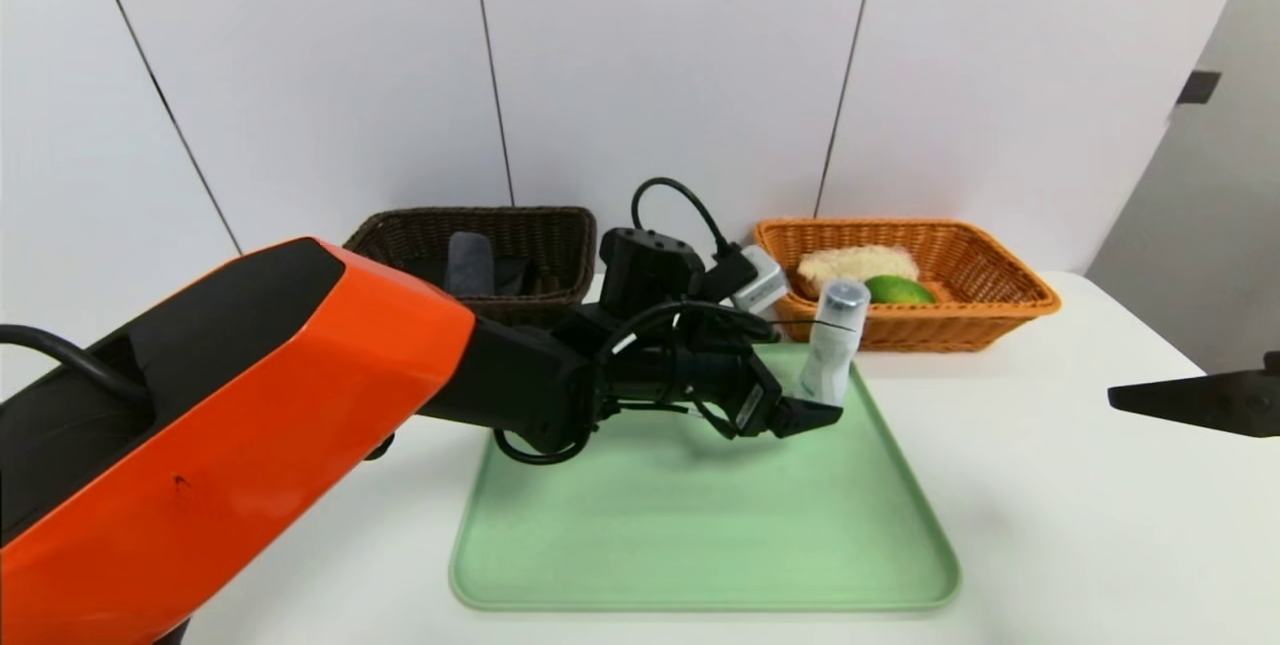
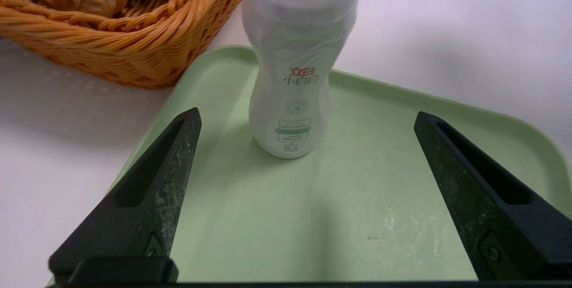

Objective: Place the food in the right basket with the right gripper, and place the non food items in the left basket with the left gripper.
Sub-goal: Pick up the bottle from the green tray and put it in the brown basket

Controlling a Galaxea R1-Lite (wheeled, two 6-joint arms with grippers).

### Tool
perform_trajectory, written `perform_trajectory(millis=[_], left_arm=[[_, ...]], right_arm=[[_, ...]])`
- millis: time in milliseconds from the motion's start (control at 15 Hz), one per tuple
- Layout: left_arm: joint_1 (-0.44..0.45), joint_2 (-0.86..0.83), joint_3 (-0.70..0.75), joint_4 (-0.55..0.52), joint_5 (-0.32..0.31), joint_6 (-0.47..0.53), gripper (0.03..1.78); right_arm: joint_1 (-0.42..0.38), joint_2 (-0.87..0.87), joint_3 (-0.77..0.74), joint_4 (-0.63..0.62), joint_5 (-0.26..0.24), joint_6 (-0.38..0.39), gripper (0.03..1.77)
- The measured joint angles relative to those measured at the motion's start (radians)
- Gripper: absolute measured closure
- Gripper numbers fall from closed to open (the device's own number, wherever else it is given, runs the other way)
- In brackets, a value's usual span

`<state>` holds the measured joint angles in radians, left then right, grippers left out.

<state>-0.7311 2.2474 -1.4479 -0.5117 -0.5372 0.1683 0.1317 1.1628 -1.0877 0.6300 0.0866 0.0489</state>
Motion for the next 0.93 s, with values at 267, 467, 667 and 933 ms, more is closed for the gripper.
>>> perform_trajectory(millis=[267,467,667,933], left_arm=[[-0.006,0.014,-0.032,-0.001,-0.098,-0.043,0.12],[-0.007,0.030,-0.067,0.000,-0.131,-0.048,0.12],[-0.006,0.059,-0.118,-0.001,-0.133,-0.047,0.12],[-0.013,0.109,-0.177,0.000,-0.136,-0.047,0.12]], right_arm=[[0.003,0.000,0.001,0.000,0.000,-0.001,0.10],[0.004,-0.001,0.001,-0.002,0.000,-0.001,0.10],[0.005,-0.001,0.000,-0.002,0.000,-0.001,0.10],[0.004,-0.001,0.000,-0.001,0.000,-0.002,0.10]])
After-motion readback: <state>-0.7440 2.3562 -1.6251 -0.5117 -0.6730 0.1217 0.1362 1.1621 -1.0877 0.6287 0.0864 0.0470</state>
